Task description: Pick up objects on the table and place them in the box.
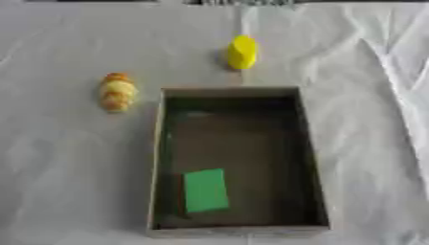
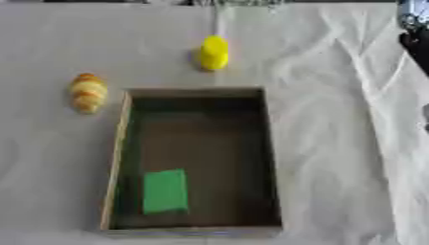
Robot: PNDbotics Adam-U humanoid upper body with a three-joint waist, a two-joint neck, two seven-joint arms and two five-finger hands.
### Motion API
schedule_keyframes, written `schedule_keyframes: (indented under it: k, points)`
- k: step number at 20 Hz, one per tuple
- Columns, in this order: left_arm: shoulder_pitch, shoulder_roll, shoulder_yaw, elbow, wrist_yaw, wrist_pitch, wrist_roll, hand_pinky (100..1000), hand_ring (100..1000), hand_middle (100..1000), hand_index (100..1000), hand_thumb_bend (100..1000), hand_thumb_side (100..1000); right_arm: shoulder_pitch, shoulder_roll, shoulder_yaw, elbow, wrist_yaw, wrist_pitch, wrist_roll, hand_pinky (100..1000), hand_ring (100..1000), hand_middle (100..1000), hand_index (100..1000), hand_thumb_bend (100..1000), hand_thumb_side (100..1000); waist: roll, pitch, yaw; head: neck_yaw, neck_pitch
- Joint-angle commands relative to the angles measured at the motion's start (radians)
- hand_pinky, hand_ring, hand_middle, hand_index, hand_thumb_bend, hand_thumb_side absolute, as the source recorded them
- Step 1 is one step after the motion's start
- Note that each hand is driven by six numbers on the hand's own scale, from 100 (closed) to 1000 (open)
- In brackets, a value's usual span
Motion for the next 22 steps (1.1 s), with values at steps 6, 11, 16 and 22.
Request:
schedule_keyframes:
  k: [6,11,16,22]
  points:
    - [0.0,0.02,0.013,-0.015,-0.004,0.0,0.002,751,759,712,795,100,393,-0.05,-0.102,0.012,-0.015,0.01,0.022,0.035,863,794,720,731,100,524,-0.001,-0.021,0.003,0.003,-0.008]
    - [0.003,0.024,0.007,-0.015,-0.001,0.002,-0.004,751,759,712,795,100,394,-0.19,-0.256,0.065,-0.015,0.035,0.133,0.157,866,814,743,759,100,524,-0.005,-0.029,0.011,-0.004,-0.002]
    - [0.004,0.027,-0.003,-0.015,0.008,0.003,-0.016,751,759,712,795,100,397,-0.408,-0.323,0.17,0.102,0.064,0.292,0.393,875,843,778,792,100,480,-0.01,-0.038,0.02,-0.024,0.0]
    - [0.003,0.034,-0.008,-0.015,0.015,0.003,-0.025,751,759,713,795,100,394,-0.61,-0.246,0.305,0.385,0.24,0.257,0.606,883,865,804,823,100,497,-0.012,-0.041,0.023,-0.03,-0.008]
